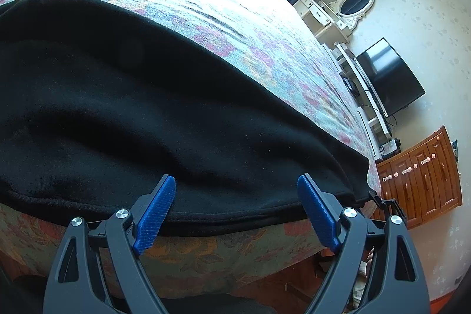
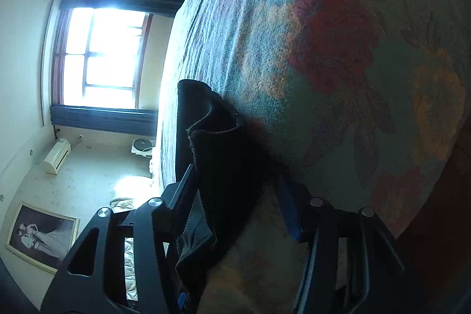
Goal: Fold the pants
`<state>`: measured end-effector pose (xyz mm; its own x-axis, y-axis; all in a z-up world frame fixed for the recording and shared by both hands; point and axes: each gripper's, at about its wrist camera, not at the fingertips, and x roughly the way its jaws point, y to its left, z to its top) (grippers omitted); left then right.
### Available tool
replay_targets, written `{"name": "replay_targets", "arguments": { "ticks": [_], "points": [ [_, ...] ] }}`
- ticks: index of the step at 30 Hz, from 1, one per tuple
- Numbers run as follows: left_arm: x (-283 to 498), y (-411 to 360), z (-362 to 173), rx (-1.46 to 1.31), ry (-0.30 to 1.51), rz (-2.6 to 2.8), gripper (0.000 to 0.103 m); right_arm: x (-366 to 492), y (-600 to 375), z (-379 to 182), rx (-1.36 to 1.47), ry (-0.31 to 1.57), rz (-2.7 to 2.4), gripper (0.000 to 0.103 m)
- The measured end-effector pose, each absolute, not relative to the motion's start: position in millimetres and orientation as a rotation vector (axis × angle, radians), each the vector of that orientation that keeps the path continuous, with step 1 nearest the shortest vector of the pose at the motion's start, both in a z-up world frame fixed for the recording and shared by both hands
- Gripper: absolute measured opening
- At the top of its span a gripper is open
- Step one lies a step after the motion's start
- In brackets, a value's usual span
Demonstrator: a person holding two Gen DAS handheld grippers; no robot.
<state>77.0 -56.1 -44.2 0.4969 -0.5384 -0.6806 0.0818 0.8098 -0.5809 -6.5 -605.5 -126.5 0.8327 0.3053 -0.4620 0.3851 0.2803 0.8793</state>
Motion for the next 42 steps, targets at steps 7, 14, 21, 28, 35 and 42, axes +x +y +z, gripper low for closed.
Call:
{"name": "replay_targets", "arguments": {
  "ticks": [7,14,21,28,35,42],
  "points": [
    [77.6,-74.5,-36.3,-0.451,0.959,-0.44,0.084,16.6,-616.0,-56.4,1.002,0.583,0.047,0.015],
    [83.6,-82.5,-50.5,-0.455,0.983,-0.433,0.084,29.4,-637.7,-122.8,1.01,0.679,0.005,0.014],
    [84.4,-59.3,-44.4,-0.427,0.957,-0.416,0.083,16.1,-652.5,-117.8,1.103,0.637,0.01,0.029],
    [84.6,-13.0,-35.0,-0.375,0.915,-0.351,0.084,32.3,-642.3,-57.5,0.944,0.616,-0.01,0.053],
    [94.7,66.1,-40.2,-0.397,0.875,-0.192,0.084,119.6,-496.0,-0.3,0.733,0.732,0.382,0.062],
    [92.4,117.9,-49.9,-0.509,0.851,-0.221,0.084,241.3,-259.1,7.2,0.556,1.016,0.886,0.062]
  ]
}}
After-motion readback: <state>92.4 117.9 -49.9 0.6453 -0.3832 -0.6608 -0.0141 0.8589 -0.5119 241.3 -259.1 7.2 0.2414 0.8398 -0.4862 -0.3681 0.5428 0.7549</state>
